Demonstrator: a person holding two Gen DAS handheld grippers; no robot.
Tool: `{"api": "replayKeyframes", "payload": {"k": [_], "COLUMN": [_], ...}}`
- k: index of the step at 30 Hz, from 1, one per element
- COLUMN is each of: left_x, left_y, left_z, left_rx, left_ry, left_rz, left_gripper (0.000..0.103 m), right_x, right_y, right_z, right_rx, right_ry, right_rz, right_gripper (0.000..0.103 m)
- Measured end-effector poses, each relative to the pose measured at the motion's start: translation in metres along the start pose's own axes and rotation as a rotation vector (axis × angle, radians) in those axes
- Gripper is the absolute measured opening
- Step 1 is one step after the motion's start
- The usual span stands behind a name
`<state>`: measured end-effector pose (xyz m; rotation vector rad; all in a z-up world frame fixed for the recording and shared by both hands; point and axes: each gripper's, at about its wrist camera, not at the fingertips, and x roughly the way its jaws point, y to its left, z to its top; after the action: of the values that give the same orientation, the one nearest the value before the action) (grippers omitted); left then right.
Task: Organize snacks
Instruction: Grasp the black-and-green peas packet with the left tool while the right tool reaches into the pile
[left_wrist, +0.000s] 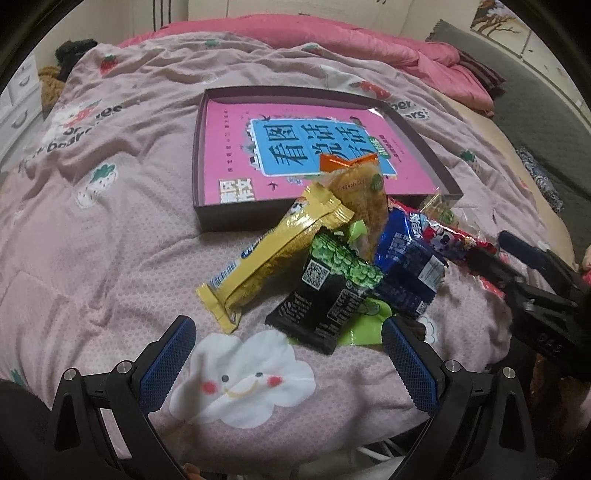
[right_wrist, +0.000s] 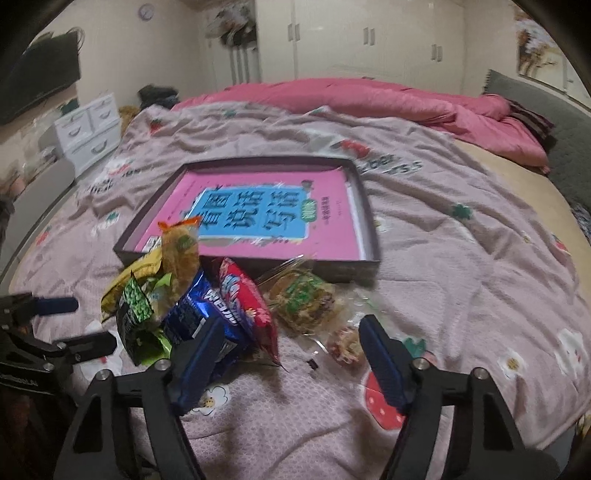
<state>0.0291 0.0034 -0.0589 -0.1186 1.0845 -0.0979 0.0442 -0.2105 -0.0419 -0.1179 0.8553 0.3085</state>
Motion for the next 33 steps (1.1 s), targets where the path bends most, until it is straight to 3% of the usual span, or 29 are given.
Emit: {"api": "replayKeyframes", "payload": {"k": [6, 14, 22, 24, 29, 33], "left_x": [0.008, 0.016, 0.024, 0.025, 0.028, 0.031], "left_y": [0.001, -0.002, -0.001, 0.0, -0.001, -0.002], "left_z": [0.003, 0.005, 0.008, 0.007, 0.008, 0.009], "left_rx": [0.005, 0.026, 0.019, 0.02, 0.025, 0.027], "left_ry": [0.009, 0.013, 0.027, 0.028, 0.03, 0.033], "left_rz": [-0.008, -0.017, -0.017, -0.02, -0.036, -0.049], "left_gripper": [0.101, 0.101, 0.101, 0.1, 0.089, 0.082], "right_x": [0.021, 0.039, 0.043, 0.041, 0.036, 0.038], "right_y": [0.005, 0.009, 0.028, 0.03, 0.03, 0.028], "right_z": [0.005, 0.013, 0.016, 0.014, 0.011, 0.011], "right_rx": [-0.056, -0.118, -0.305, -0.325, -0.34, -0.326], "right_ry": [0.029, 0.052, 0.013, 0.013, 0.017, 0.024], "right_rz": [0.029, 0.058, 0.028, 0.056, 0.109, 0.142], "right_gripper": [0.055, 0.053, 0.052, 0.042, 0.029, 0.024]}}
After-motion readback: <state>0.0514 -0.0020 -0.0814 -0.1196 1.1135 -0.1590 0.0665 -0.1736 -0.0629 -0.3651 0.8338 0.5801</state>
